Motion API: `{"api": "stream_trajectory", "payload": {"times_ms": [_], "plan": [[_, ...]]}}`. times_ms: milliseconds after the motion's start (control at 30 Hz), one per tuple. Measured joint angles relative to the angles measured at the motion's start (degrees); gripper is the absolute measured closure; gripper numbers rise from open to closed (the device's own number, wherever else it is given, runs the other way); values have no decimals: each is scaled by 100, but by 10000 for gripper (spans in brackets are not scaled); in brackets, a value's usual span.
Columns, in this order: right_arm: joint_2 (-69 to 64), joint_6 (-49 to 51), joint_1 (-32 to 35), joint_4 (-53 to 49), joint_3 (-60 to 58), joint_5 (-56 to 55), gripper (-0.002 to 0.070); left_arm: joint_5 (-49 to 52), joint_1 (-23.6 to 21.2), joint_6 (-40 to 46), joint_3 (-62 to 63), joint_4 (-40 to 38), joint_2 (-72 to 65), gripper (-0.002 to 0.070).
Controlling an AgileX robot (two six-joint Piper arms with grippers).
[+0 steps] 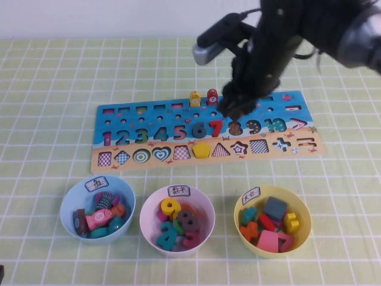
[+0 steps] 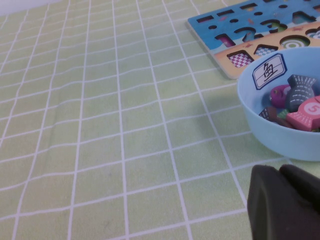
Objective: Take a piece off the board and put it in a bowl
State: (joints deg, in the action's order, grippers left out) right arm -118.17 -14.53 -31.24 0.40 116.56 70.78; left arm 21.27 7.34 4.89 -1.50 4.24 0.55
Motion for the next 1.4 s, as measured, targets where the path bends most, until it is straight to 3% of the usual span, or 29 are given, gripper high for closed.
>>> {"api": "stream_trajectory", "payload": {"times_ms": [267,500,1133,1200,1333,1400], "plan": [[1448,253,0,231,-2325,10,383,0,0,0,0,0,0,678],[1692,275,0,531,-3363,-12,383,0,0,0,0,0,0,678],[1692,-183,0,767,-3663,-55,384,0,0,0,0,0,0,678],[1692,-255,0,884,-3663,-70,357,0,0,0,0,0,0,678],[1692,-292,0,966,-3672,-284,205,0,0,0,0,0,0,678],[1692,-250,0,966,-3672,-351,204,0,0,0,0,0,0,678]]}}
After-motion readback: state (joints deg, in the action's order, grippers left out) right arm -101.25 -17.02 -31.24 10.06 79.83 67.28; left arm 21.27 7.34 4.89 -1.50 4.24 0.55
